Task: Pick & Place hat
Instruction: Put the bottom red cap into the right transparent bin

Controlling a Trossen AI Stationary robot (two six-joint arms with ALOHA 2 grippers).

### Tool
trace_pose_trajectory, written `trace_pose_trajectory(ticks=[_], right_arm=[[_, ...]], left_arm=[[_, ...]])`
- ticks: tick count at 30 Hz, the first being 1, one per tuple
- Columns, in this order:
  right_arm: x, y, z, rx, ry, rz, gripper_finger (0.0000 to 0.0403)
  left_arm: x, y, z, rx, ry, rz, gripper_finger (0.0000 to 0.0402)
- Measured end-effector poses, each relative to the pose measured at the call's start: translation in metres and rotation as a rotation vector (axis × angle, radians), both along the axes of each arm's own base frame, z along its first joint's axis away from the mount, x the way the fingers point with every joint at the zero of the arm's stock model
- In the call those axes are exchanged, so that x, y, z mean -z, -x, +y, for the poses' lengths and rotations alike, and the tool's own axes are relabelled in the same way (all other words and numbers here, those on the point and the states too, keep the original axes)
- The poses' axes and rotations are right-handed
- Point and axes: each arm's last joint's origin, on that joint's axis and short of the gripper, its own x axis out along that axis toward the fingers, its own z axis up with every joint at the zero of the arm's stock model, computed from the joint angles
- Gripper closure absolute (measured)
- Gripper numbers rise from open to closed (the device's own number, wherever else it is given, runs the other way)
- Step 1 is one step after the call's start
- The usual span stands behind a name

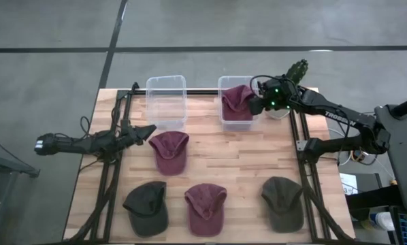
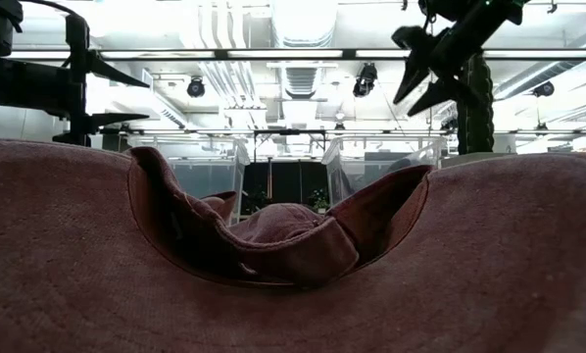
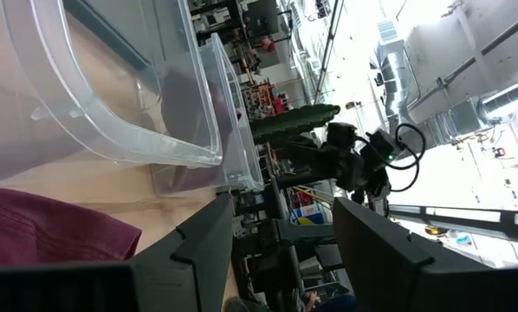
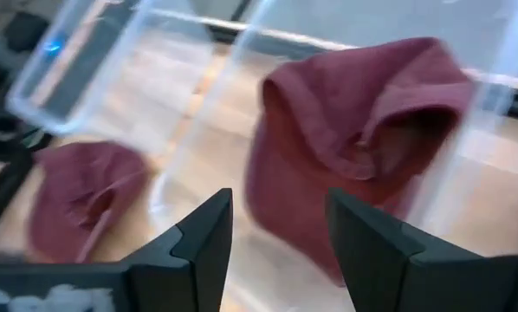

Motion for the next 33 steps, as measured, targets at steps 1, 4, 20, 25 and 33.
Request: trace_pose_trajectory(ticks=[1, 4, 20, 25, 33], right_arm=[[-0.002, -0.001, 0.001, -0.025, -0.012, -0.017, 0.0223], [-0.003, -0.003, 0.003, -0.097, -0.067, -0.056, 0.0223], [-0.006, -0.022, 0.051, -0.449, -0.369, -0.168, 0.0223], [-0.009, -0.031, 0.07, -0.503, -0.406, -0.201, 0.0227], [-0.015, -0.039, 0.098, -0.612, -0.415, -0.243, 0.0237]], left_arm=[[0.0, 0.0, 0.0, 0.0, 0.0, 0.0, 0.0209], [0.0, 0.0, 0.0, 0.0, 0.0, 0.0, 0.0209], [0.0, 0.0, 0.0, 0.001, 0.024, -0.014, 0.0209], [-0.002, 0.0, 0.0, 0.004, 0.031, -0.033, 0.0209], [-0.012, 0.001, 0.0, 0.006, 0.038, -0.144, 0.0209]])
